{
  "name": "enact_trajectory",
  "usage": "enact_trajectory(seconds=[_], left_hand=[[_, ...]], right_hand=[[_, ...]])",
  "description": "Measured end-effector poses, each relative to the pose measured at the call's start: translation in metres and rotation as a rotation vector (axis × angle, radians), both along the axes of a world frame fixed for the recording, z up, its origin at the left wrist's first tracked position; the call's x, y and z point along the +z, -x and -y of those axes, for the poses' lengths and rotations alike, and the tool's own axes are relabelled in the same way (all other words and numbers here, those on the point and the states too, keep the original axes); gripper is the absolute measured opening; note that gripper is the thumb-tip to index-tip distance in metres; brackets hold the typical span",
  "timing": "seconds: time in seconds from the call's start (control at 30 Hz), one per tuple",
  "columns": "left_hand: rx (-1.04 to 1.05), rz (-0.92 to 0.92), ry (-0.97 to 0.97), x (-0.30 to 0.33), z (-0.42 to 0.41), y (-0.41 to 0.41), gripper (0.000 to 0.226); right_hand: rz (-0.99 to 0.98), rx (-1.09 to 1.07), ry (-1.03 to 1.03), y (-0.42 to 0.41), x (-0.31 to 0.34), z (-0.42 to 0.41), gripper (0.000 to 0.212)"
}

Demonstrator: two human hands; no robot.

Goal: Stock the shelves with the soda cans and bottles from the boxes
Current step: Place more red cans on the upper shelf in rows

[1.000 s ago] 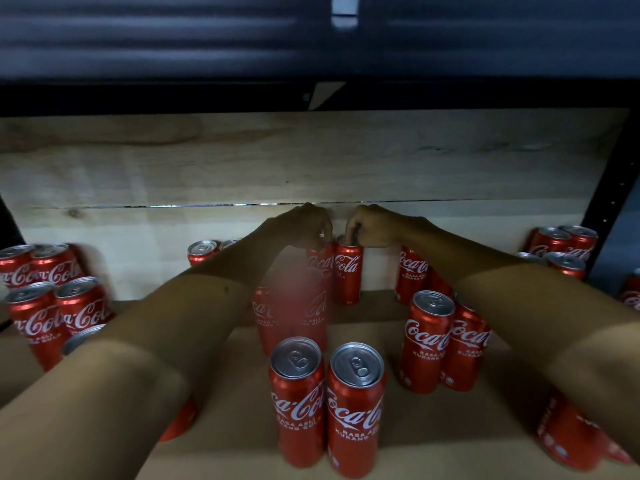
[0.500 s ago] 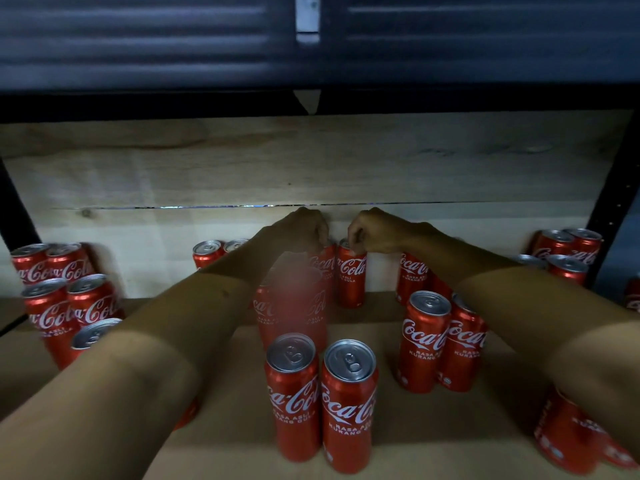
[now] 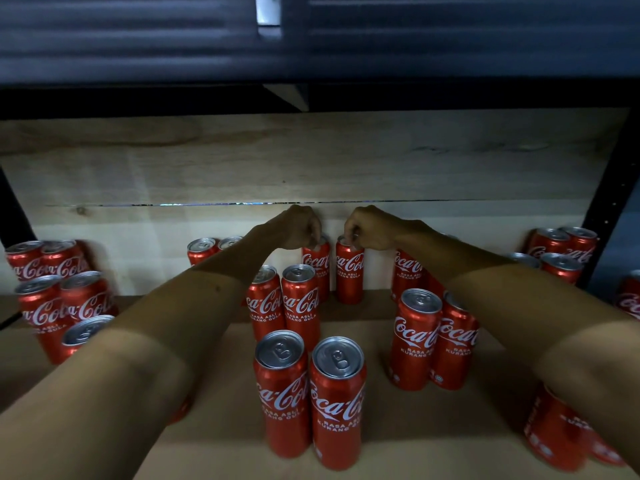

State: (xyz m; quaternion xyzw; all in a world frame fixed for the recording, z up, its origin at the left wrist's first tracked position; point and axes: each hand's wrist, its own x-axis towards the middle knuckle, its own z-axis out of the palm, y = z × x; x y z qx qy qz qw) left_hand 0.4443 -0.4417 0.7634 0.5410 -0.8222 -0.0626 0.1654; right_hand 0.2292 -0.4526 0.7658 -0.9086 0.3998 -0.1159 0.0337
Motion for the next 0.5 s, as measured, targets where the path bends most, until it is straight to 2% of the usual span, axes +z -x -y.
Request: enact_trajectory(seconds=[0.07,0.17,0.5], left_hand=[[-0.077,-0.062,-0.002,-0.0017,-0.0007,0.0015,0.007],[-0.078,-0.125,-0.022,-0.0034,-0.0028,0.0006,0.012],[-0.073,-0.087,-0.006,-0.0028,-0.0023,0.0009,0.01]], right_hand=[[0.02,0.007,0.003,0.0013,0.0001,-0.0011,0.011],[0.008,0.011,-0.009,-0.0013,0.0012,-0.0009,0.014],[0.044,0.042,-0.011,0.0062,-0.001,0.0019,0.011]])
